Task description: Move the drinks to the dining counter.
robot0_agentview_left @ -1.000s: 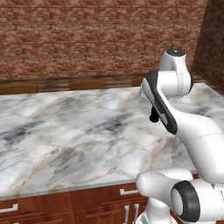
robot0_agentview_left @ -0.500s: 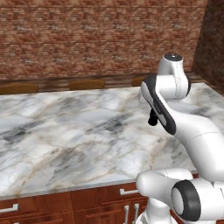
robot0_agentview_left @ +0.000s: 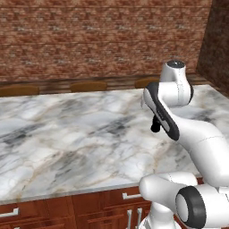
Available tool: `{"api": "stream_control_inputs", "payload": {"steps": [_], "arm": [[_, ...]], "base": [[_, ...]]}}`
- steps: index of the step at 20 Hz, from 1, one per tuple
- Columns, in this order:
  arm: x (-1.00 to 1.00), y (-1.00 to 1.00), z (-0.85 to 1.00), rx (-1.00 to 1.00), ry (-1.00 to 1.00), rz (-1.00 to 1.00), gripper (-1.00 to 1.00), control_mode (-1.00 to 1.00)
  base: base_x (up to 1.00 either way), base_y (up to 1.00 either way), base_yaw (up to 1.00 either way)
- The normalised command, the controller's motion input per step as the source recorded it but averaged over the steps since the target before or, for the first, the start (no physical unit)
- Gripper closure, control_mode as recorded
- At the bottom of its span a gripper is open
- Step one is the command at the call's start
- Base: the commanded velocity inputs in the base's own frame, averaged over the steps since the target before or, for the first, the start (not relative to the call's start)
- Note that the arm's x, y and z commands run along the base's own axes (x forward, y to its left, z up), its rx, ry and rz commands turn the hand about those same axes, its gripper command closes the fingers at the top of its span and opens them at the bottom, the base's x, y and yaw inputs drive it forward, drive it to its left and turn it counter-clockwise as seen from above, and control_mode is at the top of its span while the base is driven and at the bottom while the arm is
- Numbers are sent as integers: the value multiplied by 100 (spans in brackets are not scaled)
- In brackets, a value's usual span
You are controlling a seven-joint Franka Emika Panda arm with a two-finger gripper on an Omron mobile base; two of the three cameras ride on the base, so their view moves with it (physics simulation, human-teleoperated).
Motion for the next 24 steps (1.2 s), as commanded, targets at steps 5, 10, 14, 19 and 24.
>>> {"api": "stream_control_inputs", "payload": {"steps": [5, 10, 14, 19, 24], "arm": [[0, 0, -19, 0, 4, 0, 100, -100], [0, 0, -18, 0, 1, 0, 100, -100], [0, 0, -16, 0, 0, 0, 100, -100], [0, 0, -23, 0, 0, 0, 100, -100], [0, 0, -20, 0, 0, 0, 100, -100]], "base": [[0, 0, 0], [0, 0, 0], [0, 0, 0], [0, 0, 0], [0, 0, 0]]}}
